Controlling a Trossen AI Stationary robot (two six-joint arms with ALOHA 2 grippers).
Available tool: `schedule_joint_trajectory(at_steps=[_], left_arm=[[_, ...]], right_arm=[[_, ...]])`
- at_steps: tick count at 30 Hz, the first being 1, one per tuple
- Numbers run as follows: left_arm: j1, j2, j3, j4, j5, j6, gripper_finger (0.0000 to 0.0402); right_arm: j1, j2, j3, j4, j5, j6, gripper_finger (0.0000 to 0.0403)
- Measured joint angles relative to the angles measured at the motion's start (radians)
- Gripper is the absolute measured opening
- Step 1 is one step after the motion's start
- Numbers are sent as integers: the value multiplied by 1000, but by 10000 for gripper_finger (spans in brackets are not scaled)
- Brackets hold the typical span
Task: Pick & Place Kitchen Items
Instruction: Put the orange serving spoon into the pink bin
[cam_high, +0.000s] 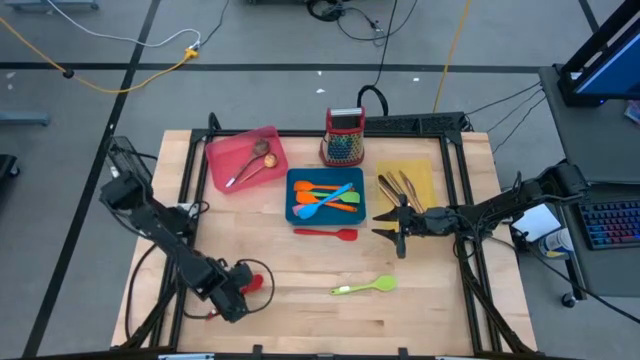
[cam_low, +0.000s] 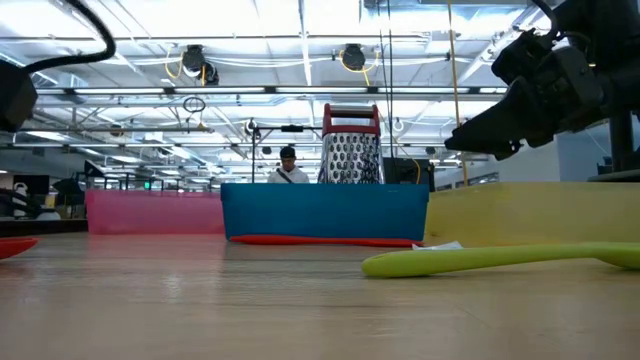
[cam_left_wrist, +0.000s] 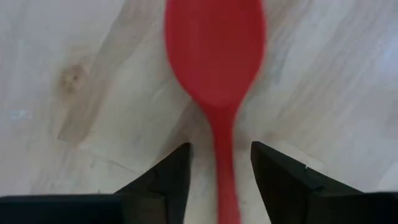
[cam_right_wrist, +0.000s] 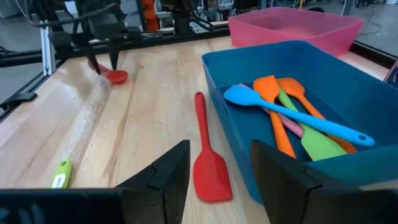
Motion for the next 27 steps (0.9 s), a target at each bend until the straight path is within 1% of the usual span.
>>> schedule_joint_trajectory(at_steps=[4,7,10,15,16,18,20,22,24,27], left_arm=[[-1,25,1,-3,-3,16,161],[0,25,0,-6,-17,44,139],[1,26,0,-12,-20,76,104],[8,22,-3,-18,-30,85,37],[8,20,-3,-16,-37,95,29],[9,9,-3,-13,-50,121,28],[9,-7,-5,-10,-85,140,28],[17,-23,-7,0,-186,158,32],[26,-44,-7,2,-263,177,39],[49,-67,-7,2,-309,231,38]], right_arm=[[0,0,0,19,0,0,160],[0,0,0,20,0,0,160],[0,0,0,20,0,0,160],[0,0,0,20,0,0,160],[0,0,0,20,0,0,160],[0,0,0,20,0,0,160],[0,0,0,20,0,0,160],[0,0,0,20,0,0,160],[0,0,0,20,0,0,160],[0,0,0,20,1,0,160]])
